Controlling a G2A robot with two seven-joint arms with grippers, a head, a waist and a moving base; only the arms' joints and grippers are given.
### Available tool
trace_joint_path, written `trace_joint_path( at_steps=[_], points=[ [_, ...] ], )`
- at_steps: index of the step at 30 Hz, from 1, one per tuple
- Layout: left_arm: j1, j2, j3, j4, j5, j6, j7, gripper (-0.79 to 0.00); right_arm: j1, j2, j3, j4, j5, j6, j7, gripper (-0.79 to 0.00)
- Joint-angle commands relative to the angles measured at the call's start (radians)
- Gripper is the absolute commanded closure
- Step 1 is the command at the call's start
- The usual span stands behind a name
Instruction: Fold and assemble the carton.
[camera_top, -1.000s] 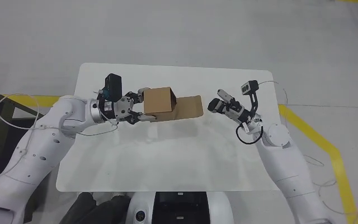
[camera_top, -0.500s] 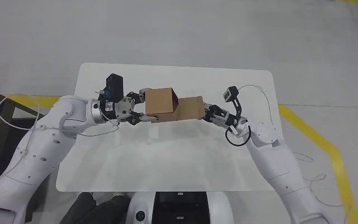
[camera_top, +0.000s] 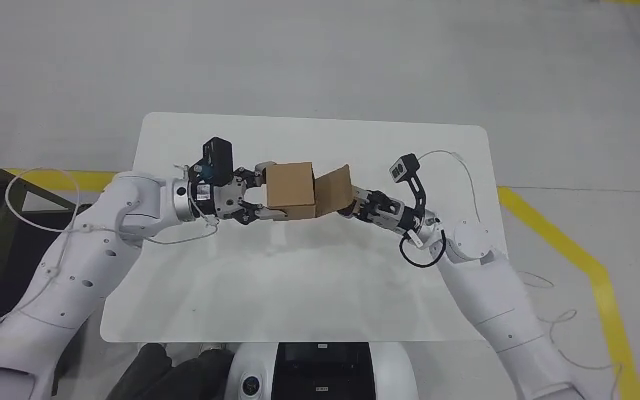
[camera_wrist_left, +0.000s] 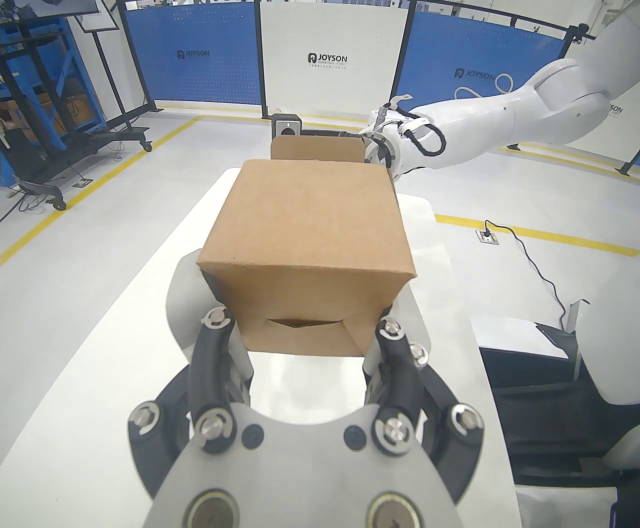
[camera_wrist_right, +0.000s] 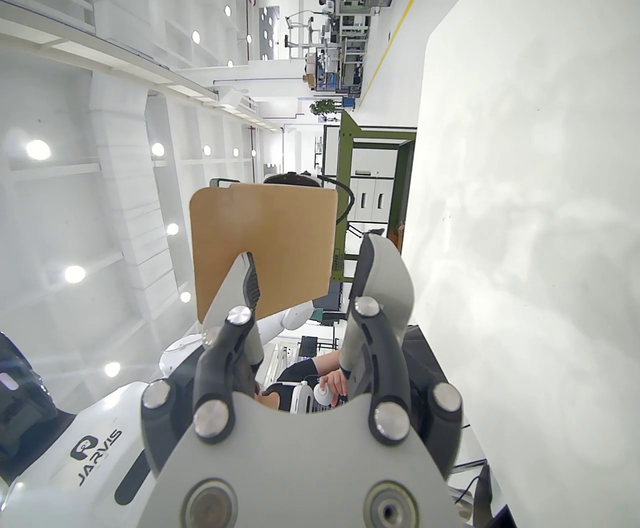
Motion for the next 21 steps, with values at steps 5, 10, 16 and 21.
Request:
trace_joint_path(
  at_steps=[5, 10, 16, 21],
  points=[
    [-0.003, -0.010, 0.010, -0.005, 0.036, 0.011, -0.014, -0.372, 0.005, -0.002, -0.006, -0.024, -0.020, -0.005, -0.005, -0.391],
    [-0.004, -0.018, 0.013, -0.005, 0.059, 0.016, -0.017, -0.372, 0.007, -0.002, -0.006, -0.039, -0.043, -0.001, -0.014, -0.425],
    [-0.004, -0.026, 0.014, -0.004, 0.081, 0.027, -0.022, -0.376, 0.011, 0.000, -0.007, -0.056, -0.086, 0.020, -0.032, -0.428],
    [-0.003, -0.031, 0.010, -0.002, 0.088, 0.022, -0.015, -0.372, 0.015, -0.001, -0.009, -0.057, -0.102, 0.036, -0.044, -0.376]
  ],
)
